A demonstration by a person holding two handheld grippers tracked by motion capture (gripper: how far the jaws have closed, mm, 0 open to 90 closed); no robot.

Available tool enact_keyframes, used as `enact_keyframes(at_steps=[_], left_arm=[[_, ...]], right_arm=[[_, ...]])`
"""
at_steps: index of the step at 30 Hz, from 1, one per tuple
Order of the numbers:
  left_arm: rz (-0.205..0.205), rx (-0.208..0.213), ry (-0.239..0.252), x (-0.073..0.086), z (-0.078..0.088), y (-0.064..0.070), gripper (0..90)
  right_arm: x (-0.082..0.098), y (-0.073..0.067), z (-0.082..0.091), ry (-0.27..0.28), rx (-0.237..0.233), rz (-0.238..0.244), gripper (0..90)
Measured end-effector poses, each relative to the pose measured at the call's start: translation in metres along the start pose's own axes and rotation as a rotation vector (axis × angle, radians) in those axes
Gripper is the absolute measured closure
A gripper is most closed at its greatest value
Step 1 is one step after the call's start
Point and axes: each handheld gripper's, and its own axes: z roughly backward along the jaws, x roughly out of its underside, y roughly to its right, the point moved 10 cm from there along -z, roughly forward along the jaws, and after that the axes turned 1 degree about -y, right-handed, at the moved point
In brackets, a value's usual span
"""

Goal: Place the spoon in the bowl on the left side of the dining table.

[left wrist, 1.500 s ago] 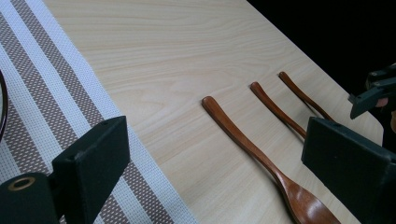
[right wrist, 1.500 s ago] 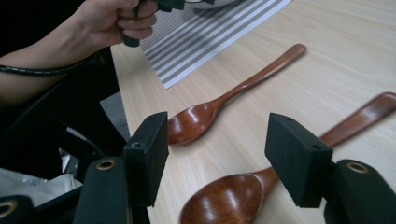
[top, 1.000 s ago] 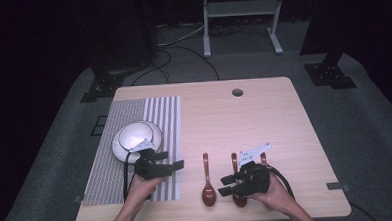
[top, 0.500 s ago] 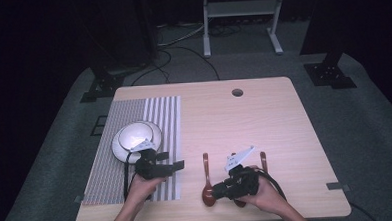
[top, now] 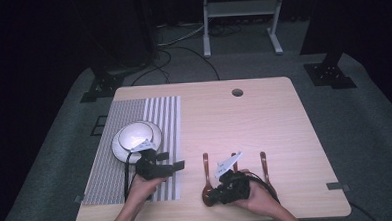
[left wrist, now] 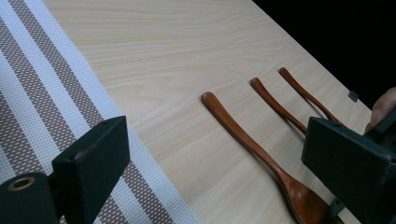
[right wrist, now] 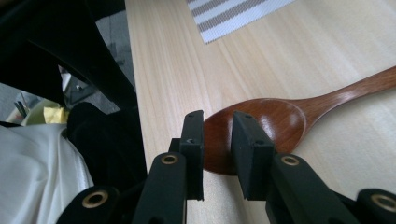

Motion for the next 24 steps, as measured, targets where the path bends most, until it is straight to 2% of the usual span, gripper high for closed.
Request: enact_keyframes(at_steps=[5,6,10,16,24], left_arm=[[0.009,0.0,0.007,-0.001,0.001,-0.001,6.7],[0.008,-0.001,0.004,0.0,0.0,-0.001,6.7],[0.005,0.004,-0.012,0.002,-0.004,0.001,6.7],[0.002,0.016,-0.028,0.005,-0.011,0.006,6.7],[0.017,0.033,-0.041,0.005,-0.02,0.012,6.7]], right_arm=[[0.007,0.0,-0.008,-0.032,0.042,0.032,74.5],[0.007,-0.001,-0.009,-0.024,0.065,0.06,73.0],[0.007,-0.002,-0.009,-0.025,0.114,0.109,73.1],[0.008,-0.003,-0.009,-0.027,0.136,0.156,73.1],[0.008,-0.004,-0.009,-0.016,0.145,0.159,73.2]])
